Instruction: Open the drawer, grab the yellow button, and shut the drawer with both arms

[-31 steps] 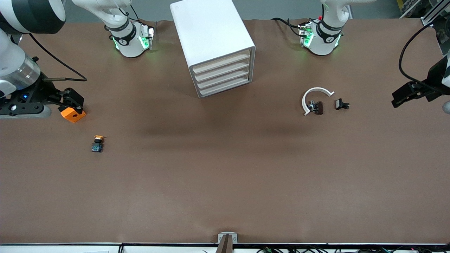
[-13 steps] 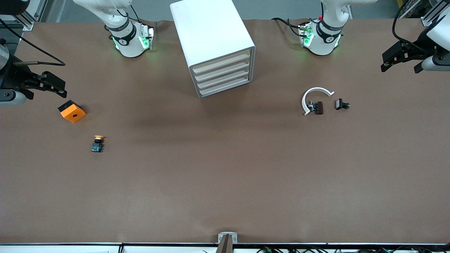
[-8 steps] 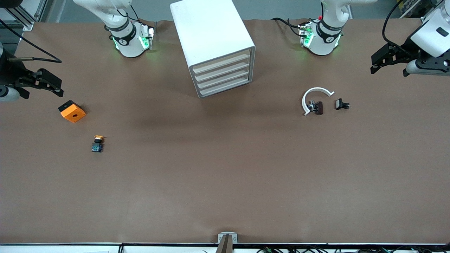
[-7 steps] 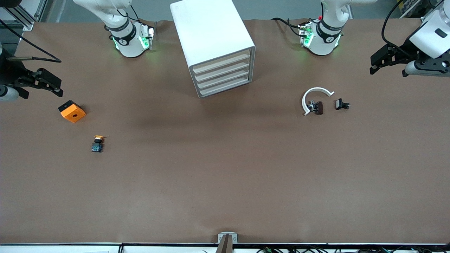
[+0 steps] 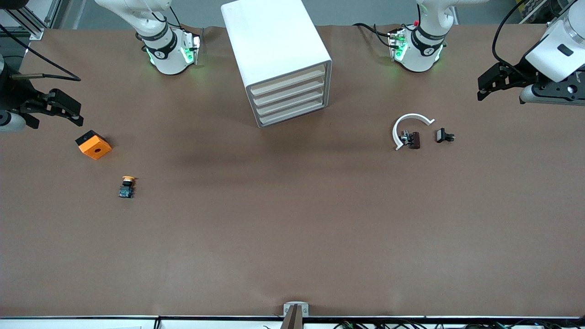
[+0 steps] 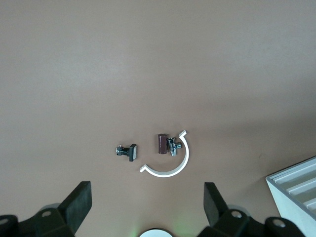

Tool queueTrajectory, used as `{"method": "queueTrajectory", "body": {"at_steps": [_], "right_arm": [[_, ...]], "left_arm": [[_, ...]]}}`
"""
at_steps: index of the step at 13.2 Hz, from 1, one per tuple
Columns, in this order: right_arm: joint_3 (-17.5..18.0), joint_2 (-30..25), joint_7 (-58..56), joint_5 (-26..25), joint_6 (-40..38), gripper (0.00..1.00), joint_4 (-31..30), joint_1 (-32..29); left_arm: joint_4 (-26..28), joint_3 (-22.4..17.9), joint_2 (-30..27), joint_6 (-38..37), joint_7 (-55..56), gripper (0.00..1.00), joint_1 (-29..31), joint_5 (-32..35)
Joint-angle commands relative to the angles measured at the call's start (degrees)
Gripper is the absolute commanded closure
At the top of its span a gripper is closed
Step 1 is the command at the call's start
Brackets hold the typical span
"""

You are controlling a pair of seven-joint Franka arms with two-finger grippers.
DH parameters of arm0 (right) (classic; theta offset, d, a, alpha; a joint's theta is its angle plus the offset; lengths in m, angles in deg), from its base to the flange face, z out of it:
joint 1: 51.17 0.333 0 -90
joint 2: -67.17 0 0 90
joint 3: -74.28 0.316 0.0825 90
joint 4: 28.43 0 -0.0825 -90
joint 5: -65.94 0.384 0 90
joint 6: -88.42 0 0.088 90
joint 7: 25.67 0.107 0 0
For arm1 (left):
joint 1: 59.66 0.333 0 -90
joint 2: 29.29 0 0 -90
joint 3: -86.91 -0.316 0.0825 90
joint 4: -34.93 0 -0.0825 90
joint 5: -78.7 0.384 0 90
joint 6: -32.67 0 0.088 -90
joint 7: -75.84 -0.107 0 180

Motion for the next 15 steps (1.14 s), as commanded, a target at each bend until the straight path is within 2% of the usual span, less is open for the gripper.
{"method": "queueTrajectory", "body": {"at_steps": [1, 15], "right_arm": [[0.31, 0.58, -0.05, 0.64, -0.44, 0.0, 1.38, -0.19], [0.4, 0.58, 0.04, 0.55, -0.53, 0.0, 1.46, -0.19]], "left_arm": [[0.15, 0.87, -0.38, 0.59, -1.09, 0.0, 1.37, -0.34], [-5.48, 0.34, 4.71, 1.55, -0.74, 0.0, 1.2, 0.89]]}}
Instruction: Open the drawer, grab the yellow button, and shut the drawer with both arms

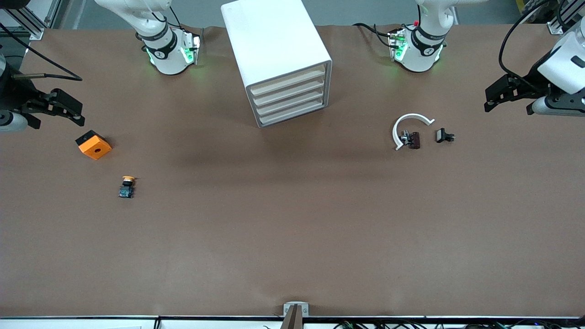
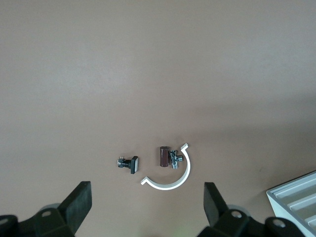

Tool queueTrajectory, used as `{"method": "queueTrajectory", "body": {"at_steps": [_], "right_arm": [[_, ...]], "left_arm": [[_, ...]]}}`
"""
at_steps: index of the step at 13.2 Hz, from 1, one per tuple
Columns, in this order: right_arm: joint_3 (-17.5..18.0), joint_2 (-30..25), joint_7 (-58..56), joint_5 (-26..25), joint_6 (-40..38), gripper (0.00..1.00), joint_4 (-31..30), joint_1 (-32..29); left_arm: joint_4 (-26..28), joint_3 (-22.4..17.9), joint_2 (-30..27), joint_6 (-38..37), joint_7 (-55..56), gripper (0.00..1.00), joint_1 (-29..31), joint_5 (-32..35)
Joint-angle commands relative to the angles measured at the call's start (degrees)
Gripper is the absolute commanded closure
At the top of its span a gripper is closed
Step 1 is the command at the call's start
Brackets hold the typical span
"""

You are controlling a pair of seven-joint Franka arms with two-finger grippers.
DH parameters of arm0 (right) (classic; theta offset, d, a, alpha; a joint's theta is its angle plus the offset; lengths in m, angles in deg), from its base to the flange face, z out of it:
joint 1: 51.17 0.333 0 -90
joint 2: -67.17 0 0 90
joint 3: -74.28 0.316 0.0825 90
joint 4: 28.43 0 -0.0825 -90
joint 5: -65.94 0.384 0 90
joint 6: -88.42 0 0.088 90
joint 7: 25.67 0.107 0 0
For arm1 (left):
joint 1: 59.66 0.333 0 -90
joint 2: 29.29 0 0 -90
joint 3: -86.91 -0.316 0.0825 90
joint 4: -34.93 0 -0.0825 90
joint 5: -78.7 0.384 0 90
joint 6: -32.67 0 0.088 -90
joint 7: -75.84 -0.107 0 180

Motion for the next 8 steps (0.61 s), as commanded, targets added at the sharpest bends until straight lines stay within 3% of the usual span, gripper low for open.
{"method": "queueTrajectory", "body": {"at_steps": [1, 8], "right_arm": [[0.35, 0.57, -0.05, 0.54, -0.45, 0.0, 1.39, -0.24], [0.35, 0.66, 0.04, 0.54, -0.36, 0.0, 1.48, -0.24]], "left_arm": [[-2.03, 0.42, 1.04, -0.31, -0.73, 0.0, 0.41, 0.67], [-2.03, 0.33, 1.04, -0.75, -0.73, 0.0, 0.41, 0.94]]}}
